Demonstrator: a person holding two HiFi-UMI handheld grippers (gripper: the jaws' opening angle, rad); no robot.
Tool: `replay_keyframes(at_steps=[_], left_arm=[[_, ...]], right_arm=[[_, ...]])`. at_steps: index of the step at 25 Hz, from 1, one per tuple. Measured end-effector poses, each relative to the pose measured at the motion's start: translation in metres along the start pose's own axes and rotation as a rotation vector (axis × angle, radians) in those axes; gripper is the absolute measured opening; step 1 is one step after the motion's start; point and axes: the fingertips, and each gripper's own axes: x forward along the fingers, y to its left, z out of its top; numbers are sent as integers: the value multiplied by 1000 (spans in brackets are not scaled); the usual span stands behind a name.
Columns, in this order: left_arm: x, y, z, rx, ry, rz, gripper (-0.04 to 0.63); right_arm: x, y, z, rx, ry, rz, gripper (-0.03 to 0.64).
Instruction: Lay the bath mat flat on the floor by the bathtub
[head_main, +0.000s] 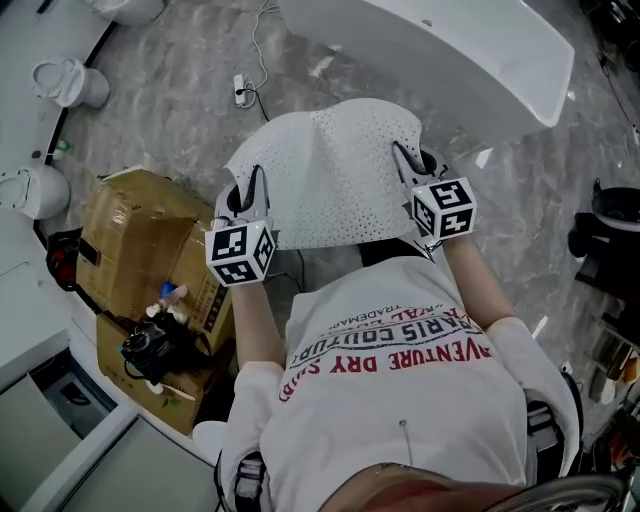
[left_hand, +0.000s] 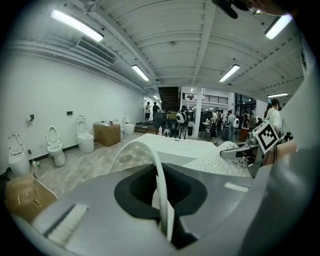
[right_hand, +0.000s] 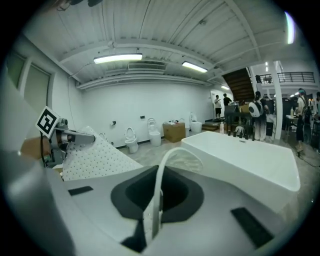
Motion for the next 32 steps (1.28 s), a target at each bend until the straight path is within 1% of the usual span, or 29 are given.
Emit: replay_keyframes(at_steps=[4, 7, 11, 15, 19, 22, 26, 29, 32], left_arm=[[65, 18, 25, -16, 19, 31, 17], [109, 21, 46, -8, 25, 31, 17], [160, 22, 67, 11, 43, -4, 17], [213, 28, 73, 39, 92, -52, 17], [278, 30, 78, 54, 138, -141, 17], [328, 26, 87, 71, 172, -246, 17], [392, 23, 97, 119, 219, -382, 17], [442, 28, 102, 136, 239, -444, 17], [484, 30, 98, 174, 259, -506, 17]], right_arm=[[50, -46, 23, -17, 10, 34, 17], [79, -83, 36, -40, 18, 39, 17], [104, -128, 46, -3, 31, -9, 17], [124, -161, 45, 63, 45, -64, 17], [145, -189, 40, 129, 78, -141, 17], [158, -212, 34, 168, 112, -228, 17], [171, -246, 22, 273, 141, -359, 17], [188, -274, 18, 317, 155, -439, 17], [202, -293, 10, 363, 165, -519, 17]])
